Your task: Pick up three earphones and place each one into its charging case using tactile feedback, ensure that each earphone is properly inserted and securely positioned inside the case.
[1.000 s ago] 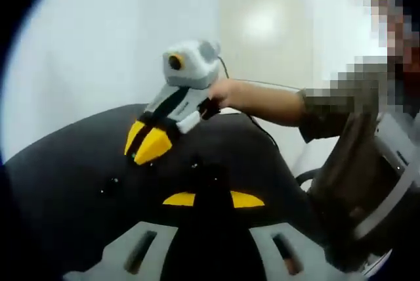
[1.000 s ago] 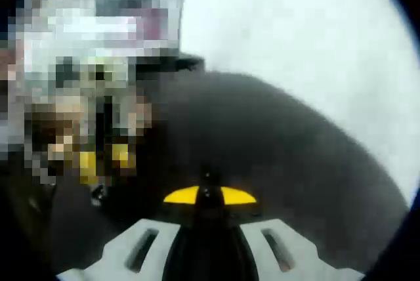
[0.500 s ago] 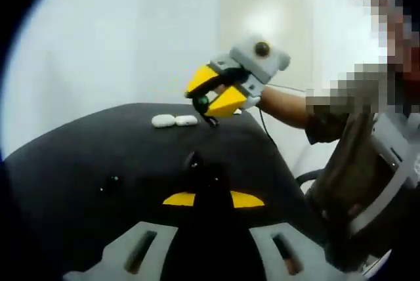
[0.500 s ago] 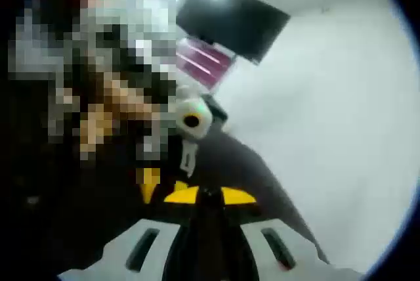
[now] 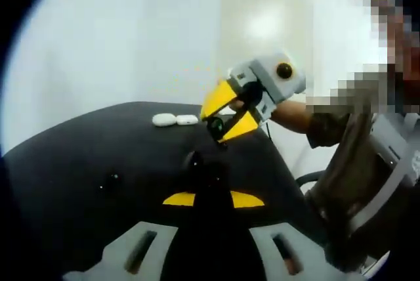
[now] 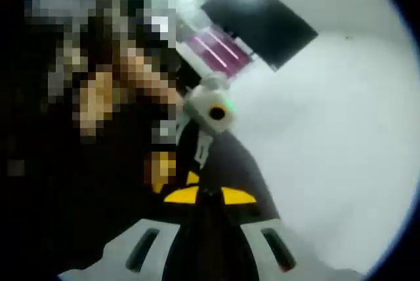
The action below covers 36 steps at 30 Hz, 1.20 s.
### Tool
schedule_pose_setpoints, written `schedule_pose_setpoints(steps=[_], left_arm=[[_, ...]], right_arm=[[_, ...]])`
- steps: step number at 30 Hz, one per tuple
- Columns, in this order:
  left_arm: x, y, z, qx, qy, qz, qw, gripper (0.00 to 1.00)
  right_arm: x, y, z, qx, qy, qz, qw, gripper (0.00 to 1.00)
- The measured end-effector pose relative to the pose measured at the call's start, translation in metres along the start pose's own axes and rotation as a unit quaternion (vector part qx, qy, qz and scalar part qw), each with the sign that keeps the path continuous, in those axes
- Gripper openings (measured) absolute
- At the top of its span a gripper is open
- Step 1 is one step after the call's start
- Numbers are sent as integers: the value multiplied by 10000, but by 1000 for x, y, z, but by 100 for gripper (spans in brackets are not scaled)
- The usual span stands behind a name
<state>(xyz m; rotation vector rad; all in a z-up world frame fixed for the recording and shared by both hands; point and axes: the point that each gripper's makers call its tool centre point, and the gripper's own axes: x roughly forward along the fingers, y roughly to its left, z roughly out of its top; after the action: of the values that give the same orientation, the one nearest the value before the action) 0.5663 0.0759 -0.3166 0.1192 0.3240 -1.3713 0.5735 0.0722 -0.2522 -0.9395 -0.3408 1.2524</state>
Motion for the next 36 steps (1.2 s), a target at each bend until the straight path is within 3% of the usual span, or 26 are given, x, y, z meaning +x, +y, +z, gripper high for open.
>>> schedule_pose_setpoints(steps=[6,19,23,27,31,32,36], left_arm=[[0,0,0,13,2,4,10000,14],[-1,2,0,43,15,-1,10000,14],[-1,1,0,59,19,2,10000,14],[-3,4,0,69,22,-4,10000,14],[-3,5,1,61,28,2,10000,14],[-3,5,1,52,28,6,10000,14],[-5,8,1,66,35,-2,10000,14]], right_arm=[[1,-5,0,-12,-34,-107,9999,13],[13,12,-10,-355,-32,-71,9993,13],[10,12,-8,-1023,172,-128,9945,13],[9,14,-7,-1952,495,-76,9795,13],[15,24,-6,-2179,540,121,9744,13],[15,24,-6,-2416,602,118,9684,13],[14,26,-4,-2357,583,132,9700,13]])
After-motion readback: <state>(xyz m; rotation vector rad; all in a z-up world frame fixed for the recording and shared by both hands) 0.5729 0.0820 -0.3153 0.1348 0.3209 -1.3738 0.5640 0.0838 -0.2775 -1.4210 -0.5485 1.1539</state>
